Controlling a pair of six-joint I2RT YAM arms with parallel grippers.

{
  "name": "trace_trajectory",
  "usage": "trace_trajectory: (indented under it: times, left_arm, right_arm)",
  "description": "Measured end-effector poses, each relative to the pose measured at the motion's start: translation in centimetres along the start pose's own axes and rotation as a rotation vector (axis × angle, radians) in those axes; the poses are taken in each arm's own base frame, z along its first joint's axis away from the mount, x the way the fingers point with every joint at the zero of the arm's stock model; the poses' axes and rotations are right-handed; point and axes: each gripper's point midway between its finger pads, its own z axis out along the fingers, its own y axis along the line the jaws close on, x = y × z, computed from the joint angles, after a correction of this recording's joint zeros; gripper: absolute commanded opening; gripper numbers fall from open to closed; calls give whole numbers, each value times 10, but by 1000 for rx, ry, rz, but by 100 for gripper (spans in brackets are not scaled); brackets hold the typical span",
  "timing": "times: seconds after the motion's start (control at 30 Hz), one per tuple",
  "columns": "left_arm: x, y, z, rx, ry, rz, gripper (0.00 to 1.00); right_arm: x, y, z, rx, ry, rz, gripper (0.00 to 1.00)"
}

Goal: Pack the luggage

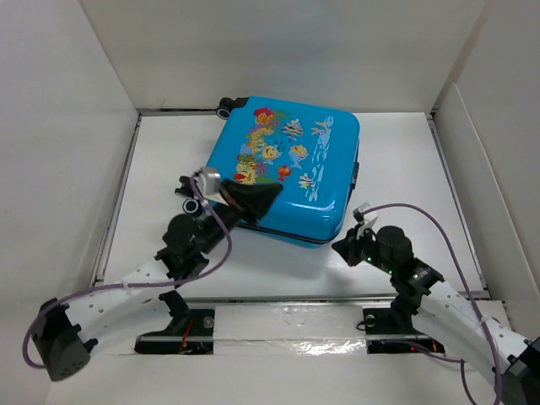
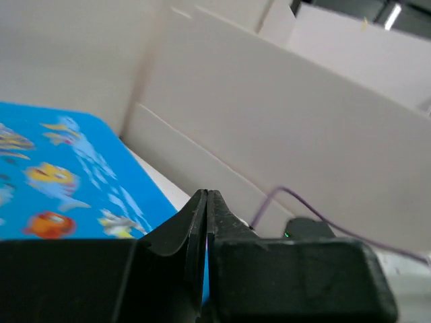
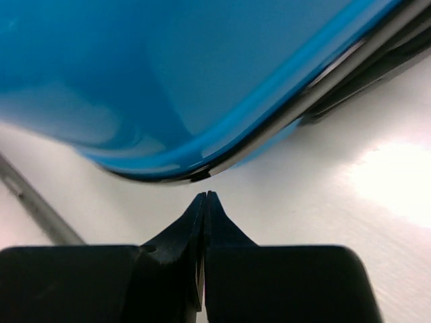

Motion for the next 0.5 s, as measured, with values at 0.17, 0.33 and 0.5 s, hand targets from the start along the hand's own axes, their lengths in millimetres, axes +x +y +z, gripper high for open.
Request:
trace_trajectory:
  times: [0.17,0.33,0.5]
  left_arm:
    - [96,-48,-32,79,202,39,0]
    - [177,-13,-69,-36,410,89,0]
    - [223,26,-98,-159,551,123,7]
  right_arm:
    - [14,18,4,-29,10,-27,46]
    - [3,15,9,28,-49,-52,51]
    - [-6,8,17,76,-96,-63,50]
